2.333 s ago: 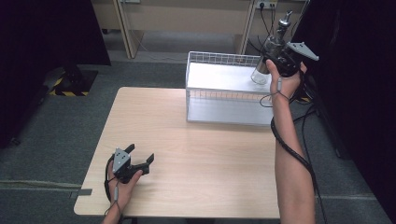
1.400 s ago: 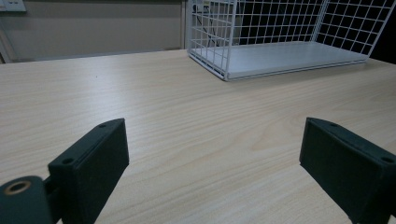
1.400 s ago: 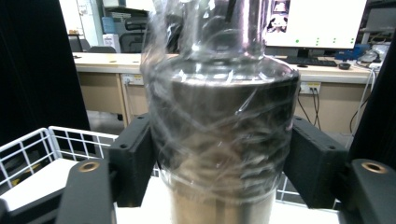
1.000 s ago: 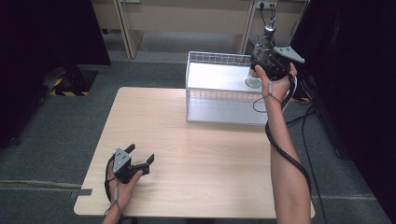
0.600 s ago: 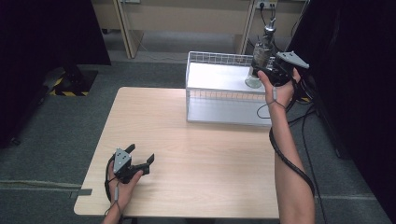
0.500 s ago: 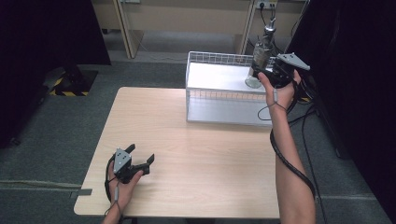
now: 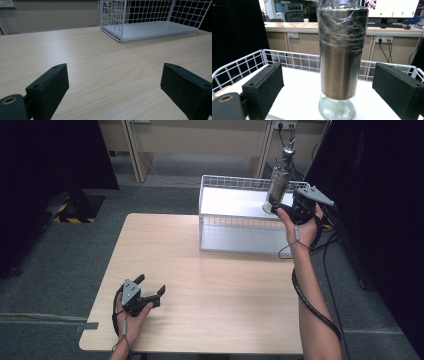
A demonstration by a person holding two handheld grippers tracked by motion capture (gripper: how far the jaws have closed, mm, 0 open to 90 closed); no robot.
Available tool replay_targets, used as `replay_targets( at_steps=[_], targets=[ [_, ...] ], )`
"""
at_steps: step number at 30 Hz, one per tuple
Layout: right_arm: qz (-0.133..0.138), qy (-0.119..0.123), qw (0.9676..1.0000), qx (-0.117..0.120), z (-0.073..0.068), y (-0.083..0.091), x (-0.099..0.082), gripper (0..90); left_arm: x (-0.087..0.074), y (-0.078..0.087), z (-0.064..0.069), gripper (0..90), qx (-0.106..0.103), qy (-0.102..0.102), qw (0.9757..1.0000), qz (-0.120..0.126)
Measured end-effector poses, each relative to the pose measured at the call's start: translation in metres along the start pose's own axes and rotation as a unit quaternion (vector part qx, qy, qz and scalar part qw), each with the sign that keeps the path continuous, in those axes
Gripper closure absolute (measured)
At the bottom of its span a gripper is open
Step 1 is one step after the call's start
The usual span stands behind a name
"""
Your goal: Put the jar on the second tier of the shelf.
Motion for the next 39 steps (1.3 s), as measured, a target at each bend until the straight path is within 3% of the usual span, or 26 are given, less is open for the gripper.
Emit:
replay_targets(
  at_steps=[39],
  targets=[
    [-0.037,-0.006,0.9983,0.045,-0.013,0.029,-0.053,9.8,0.000,0.000,0.001,7.7,0.000,-0.003,1.0000,-0.002]
  ],
)
Point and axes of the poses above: each handheld gripper's, and its own axes: y roughly backward along the jaws, x roughly out of its top, z roughly to its right, the point moved 1 cm from there along -y, roughly forward along the jaws, and after that the axes turned 5 degrees about -y, right-handed, at the moved point
